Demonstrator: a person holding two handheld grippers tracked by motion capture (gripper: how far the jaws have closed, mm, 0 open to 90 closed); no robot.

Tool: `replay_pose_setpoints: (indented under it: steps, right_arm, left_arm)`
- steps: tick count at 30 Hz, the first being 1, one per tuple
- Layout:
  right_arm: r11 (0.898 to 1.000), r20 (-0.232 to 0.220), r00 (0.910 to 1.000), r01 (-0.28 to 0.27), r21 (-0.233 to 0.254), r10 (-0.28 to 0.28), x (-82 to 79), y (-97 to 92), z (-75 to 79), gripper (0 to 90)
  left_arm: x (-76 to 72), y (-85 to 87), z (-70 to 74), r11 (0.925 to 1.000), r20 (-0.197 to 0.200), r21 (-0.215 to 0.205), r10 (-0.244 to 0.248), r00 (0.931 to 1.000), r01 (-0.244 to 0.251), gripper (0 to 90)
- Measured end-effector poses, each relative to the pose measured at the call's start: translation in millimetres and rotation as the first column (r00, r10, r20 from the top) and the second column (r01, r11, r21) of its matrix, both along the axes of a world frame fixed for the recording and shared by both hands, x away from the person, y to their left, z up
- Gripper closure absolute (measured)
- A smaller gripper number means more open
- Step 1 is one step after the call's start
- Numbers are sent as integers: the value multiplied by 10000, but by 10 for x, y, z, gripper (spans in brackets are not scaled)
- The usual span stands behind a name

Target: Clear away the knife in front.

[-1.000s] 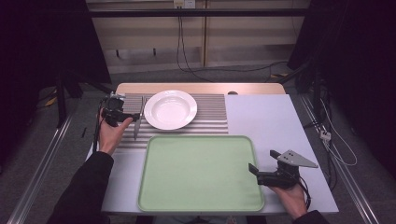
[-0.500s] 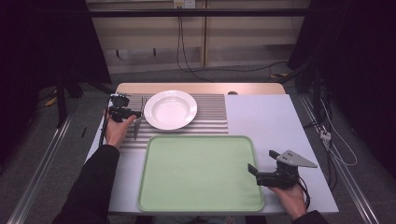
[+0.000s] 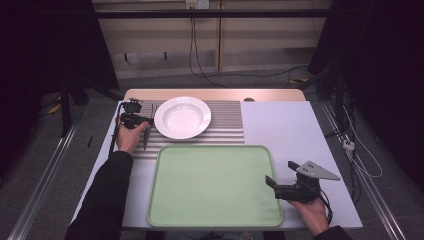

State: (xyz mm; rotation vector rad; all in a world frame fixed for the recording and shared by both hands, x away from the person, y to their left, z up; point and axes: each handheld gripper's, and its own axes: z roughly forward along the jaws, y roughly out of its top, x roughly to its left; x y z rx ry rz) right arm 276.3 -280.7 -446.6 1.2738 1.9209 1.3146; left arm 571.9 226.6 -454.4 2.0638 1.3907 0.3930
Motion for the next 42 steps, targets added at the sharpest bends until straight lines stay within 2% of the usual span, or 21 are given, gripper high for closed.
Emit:
replay_pose_setpoints:
  steps: [5, 7, 8, 9, 12, 17, 21, 26, 33, 42]
  right_arm:
    - [10000, 3, 10000, -5, 39, 5, 5, -3, -2, 13]
    - [10000, 4, 10000, -19, 64, 19, 2, -5, 2, 16]
    - [10000, 17, 10000, -12, 58, 12, 1, -5, 3, 16]
    - [10000, 23, 10000, -16, 55, 16, 1, -4, 3, 16]
    - [10000, 34, 10000, -20, 85, 19, 0, -4, 4, 17]
    - [10000, 4, 10000, -34, 57, 34, 1, -9, 2, 17]
    - [10000, 19, 10000, -17, 32, 16, -3, -4, 3, 17]
    - [10000, 10, 10000, -22, 10, 22, -1, -4, 2, 16]
    - [10000, -28, 10000, -20, -29, 20, 1, 2, 0, 17]
    - [10000, -57, 10000, 0, -27, 0, 8, 12, -2, 18]
  left_arm:
    - [34, -43, 7, 9999, -47, 114, -17, 10000, 18, 685]
    - [38, -76, 5, 9996, 124, 290, 16, 9999, -20, 769]
    - [56, -94, 7, 9988, 97, 461, 129, 9999, -134, 772]
    - [56, -94, 7, 9988, 97, 461, 129, 9999, -134, 773]
    - [82, -68, 4, 9995, -74, 184, 248, 9997, -247, 776]
    - [73, -53, 16, 9993, -214, 182, 332, 9992, -328, 798]
    - [50, -25, 31, 9995, -387, 247, 192, 9991, -183, 798]
    - [-18, 33, 57, 9996, -678, 291, 51, 9977, -32, 798]
    - [-141, 144, 64, 10000, -796, 68, 31, 9968, -26, 799]
    - [-358, 127, 97, 9988, -938, 442, -146, 9955, 189, 800]
